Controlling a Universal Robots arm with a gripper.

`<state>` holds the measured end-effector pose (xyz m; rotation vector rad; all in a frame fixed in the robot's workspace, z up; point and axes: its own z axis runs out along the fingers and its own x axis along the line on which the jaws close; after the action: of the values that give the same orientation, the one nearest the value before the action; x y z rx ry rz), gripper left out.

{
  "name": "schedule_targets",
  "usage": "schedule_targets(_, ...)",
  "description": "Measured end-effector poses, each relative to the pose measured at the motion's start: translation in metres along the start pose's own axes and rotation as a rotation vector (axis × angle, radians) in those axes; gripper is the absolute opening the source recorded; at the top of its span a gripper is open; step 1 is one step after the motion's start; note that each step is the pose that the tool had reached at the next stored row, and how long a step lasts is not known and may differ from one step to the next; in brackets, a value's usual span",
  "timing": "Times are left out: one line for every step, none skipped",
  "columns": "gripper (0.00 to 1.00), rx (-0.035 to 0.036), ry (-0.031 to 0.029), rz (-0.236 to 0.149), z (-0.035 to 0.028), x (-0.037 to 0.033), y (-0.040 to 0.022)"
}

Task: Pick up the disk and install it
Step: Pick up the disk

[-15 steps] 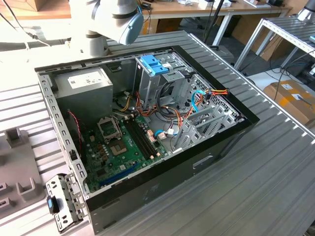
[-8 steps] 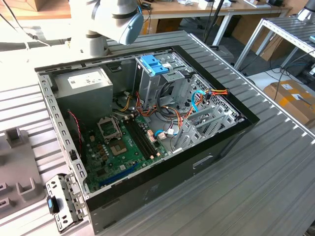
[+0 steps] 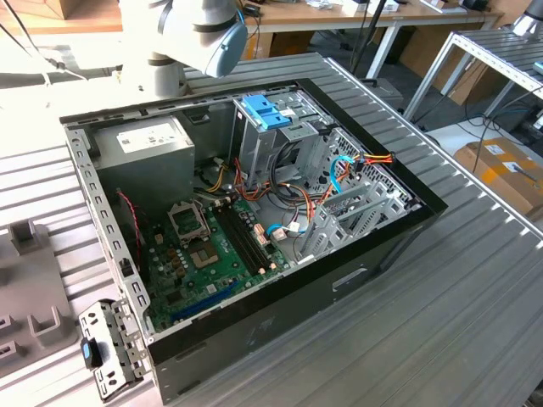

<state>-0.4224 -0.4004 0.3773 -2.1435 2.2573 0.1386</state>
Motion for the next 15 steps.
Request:
schedule_targets(0.6,0.0,0.0,0.0,0.0006,0.0,0.0)
schedule_targets(0.6,0.0,0.0,0.0,0.0013,0.0001,-0.0001)
schedule_targets(0.6,0.0,0.0,0.0,0.0015,0.0001,-0.0001)
schedule_targets(0.6,0.0,0.0,0.0,0.0017,0.0001,-0.0001)
schedule_targets(0.6,0.0,0.0,0.0,0.0019,0.0001,-0.0001)
schedule_targets(0.6,0.0,0.0,0.0,0.002,0.0002,-0.0001)
schedule_targets(0.6,0.0,0.0,0.0,0.0024,0.0002,-0.0001)
schedule_targets(0.6,0.0,0.0,0.0,0.0026,0.0002,-0.0001)
schedule_targets(0.6,0.0,0.0,0.0,0.0027,0.0002,-0.0001)
schedule_targets(0.6,0.0,0.0,0.0,0.0029,0.0002,-0.0001)
schedule_targets(0.6,0.0,0.0,0.0,0.003,0.0002,-0.0001)
schedule_targets(0.6,0.0,0.0,0.0,0.0033,0.0003,-0.0001)
schedule_targets(0.6,0.0,0.0,0.0,0.0034,0.0003,-0.0002)
schedule_targets(0.6,0.0,0.0,0.0,0.0043,0.0004,-0.0002)
schedule_targets(0.6,0.0,0.0,0.0,0.0051,0.0004,-0.0002)
